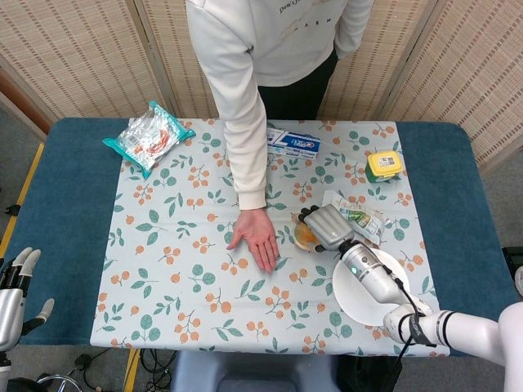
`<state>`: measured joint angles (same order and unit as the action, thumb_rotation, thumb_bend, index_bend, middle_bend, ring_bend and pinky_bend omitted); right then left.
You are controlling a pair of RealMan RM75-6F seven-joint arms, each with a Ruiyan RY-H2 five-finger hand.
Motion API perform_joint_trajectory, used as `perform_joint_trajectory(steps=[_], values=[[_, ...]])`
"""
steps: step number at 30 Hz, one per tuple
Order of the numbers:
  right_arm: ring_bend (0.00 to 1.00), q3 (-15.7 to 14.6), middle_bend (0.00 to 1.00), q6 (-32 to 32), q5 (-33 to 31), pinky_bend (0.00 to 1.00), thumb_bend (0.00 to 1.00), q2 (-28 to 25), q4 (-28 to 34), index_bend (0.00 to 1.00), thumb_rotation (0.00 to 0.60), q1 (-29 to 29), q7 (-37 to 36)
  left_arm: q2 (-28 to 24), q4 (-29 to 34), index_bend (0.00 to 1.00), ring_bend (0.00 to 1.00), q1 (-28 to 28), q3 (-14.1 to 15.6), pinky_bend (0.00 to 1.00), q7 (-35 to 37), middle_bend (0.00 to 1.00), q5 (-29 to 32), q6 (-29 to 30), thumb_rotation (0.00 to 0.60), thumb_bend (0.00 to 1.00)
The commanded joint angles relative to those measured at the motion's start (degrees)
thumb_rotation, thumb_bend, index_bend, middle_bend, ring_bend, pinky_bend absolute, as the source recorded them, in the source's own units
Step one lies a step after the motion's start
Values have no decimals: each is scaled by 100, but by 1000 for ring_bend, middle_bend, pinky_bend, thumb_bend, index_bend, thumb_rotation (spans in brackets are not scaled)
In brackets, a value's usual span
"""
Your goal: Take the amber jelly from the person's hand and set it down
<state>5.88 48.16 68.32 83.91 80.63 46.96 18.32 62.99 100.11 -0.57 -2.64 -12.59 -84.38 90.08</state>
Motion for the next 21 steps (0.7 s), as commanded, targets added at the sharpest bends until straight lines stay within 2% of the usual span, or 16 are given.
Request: perform_joint_trajectory(steps=[1,4,5,8,10,13,21], values=[[399,-91,444,-100,60,714,369,157,-200,598,600,-3,-65,2,-1,58,111,5,0,57,-7,39,16,-4,600,278],[399,-143,427,-200,80,713,369,241,-324,586,600,8,-73,4,-1,58,111,7,0,57,-13,39,19,-3,600,278],[394,-151,411,-240,71,704,369,250,-334,552,600,13,-81,4,-2,58,111,8,1,57,-14,39,17,-1,600,278],[354,-170,362,-247,105,647,369,266,-349,371,600,8,-63,3,-7,58,111,13,-1,57,-9,39,23,1,600,278],[293,-170,313,-273,111,569,369,234,-293,211,600,-2,-117,6,-14,58,112,9,-3,57,-7,39,30,-8,600,278],[230,-148,245,-245,167,493,369,150,-196,83,600,-24,-212,15,-19,58,111,2,-2,57,-11,39,25,-21,600,278],[174,-115,209,99,350,418,378,-270,203,39,600,-224,-389,19,-33,58,111,-6,-17,57,0,39,27,-19,600,278]])
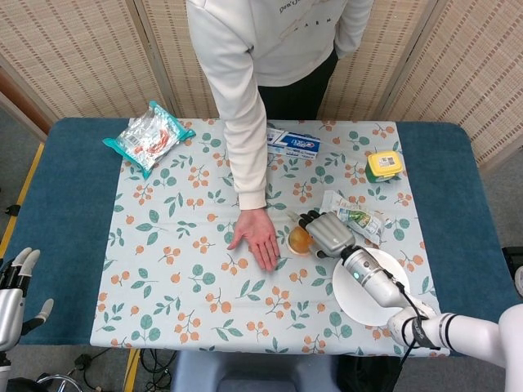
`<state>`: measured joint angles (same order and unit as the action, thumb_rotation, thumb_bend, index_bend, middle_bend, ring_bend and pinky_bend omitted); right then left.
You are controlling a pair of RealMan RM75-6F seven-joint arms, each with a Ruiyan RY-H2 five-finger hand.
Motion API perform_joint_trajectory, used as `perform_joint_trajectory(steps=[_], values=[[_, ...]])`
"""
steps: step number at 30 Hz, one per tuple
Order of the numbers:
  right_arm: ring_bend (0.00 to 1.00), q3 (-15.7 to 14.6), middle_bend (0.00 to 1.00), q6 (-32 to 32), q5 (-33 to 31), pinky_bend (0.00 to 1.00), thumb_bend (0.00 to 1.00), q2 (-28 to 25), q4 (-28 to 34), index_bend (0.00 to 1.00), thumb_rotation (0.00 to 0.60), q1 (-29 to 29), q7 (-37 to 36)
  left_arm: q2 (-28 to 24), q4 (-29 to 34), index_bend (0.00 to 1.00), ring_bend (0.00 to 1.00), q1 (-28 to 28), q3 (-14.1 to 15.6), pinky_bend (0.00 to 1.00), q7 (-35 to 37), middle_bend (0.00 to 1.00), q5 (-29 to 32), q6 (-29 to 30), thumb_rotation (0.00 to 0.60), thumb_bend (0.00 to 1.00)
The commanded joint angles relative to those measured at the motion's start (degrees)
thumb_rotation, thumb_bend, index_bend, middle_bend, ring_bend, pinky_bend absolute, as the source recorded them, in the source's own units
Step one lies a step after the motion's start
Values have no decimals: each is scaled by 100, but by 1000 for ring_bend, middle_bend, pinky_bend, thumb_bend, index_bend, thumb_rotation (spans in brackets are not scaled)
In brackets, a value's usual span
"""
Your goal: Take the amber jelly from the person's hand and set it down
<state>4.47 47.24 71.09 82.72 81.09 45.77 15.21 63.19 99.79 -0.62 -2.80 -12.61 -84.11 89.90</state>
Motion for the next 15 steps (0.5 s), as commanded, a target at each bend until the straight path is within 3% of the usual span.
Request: perform_joint_trajectory(steps=[1,8,15], values=[[174,35,210,367,145,415,378,-247,256,44,600,-187,-105,-5,-4,58,111,-2,-2,57,1,38,3,-4,600,278],[230,-197,298,1517,603,413,379,-986,899,234,600,-932,-94,-5,-70,58,112,2,-9,57,103,39,10,-4,600,278],[231,-503,318,2470,862,413,378,-1549,1351,289,600,-1771,-193,28,-102,58,111,-48,-24,57,96,38,9,-67,600,278]])
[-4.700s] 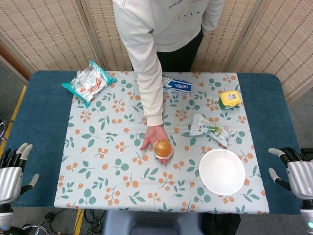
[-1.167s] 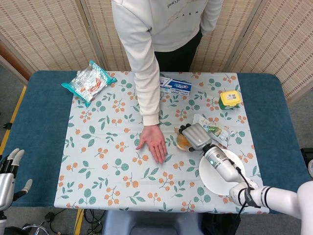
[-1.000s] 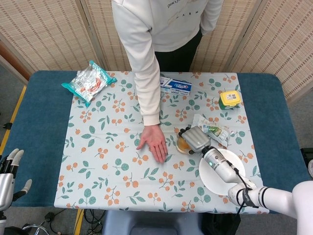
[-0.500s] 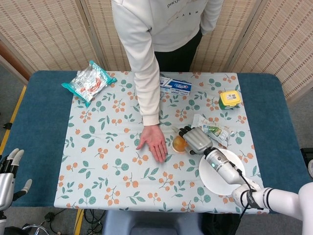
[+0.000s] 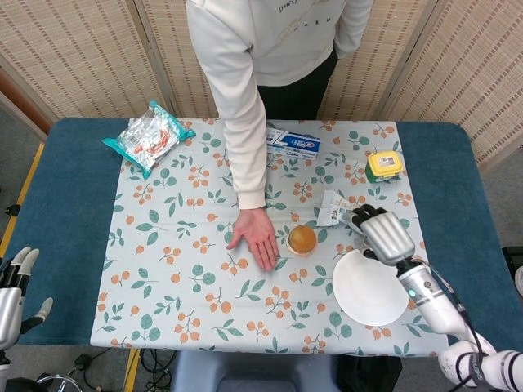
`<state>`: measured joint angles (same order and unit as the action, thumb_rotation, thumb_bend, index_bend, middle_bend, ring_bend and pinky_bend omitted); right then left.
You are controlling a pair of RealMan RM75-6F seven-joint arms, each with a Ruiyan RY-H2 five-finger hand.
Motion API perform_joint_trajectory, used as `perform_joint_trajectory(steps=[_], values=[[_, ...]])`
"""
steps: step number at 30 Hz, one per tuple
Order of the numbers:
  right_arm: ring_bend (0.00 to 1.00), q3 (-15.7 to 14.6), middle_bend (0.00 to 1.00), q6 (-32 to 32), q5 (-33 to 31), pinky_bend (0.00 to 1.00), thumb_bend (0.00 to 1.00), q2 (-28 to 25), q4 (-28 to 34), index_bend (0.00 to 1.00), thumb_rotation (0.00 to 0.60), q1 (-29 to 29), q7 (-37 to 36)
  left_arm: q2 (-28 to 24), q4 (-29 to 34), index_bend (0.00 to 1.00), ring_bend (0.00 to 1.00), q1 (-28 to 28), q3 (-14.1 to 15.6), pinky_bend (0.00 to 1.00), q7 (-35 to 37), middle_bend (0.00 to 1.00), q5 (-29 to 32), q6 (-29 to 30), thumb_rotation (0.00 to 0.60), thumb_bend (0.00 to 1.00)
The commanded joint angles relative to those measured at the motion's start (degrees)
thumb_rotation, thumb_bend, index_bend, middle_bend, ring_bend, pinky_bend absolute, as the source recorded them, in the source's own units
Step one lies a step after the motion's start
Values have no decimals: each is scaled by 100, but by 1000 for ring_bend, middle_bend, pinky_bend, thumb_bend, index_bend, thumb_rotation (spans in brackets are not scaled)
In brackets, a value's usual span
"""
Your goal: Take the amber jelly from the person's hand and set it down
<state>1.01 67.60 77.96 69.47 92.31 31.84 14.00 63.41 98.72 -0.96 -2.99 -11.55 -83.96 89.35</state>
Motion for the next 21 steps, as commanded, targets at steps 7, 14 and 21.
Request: perform_joint_trajectory(steps=[7,14,21], values=[[231,-307,331,1372,392,413,379,-618,470,291,600,-1155,-234,7,56,58,111,-39,-46,57,-50,38,13,-4,600,278],[231,-460,332,1988,594,412,378,-858,581,291,600,-1792,-393,31,104,58,112,-69,-42,57,-109,38,-30,-14,600,278],[240,-492,332,2215,658,412,379,-958,595,291,600,-2181,-554,66,148,58,111,-119,-45,57,-155,39,-91,-39,600,278]])
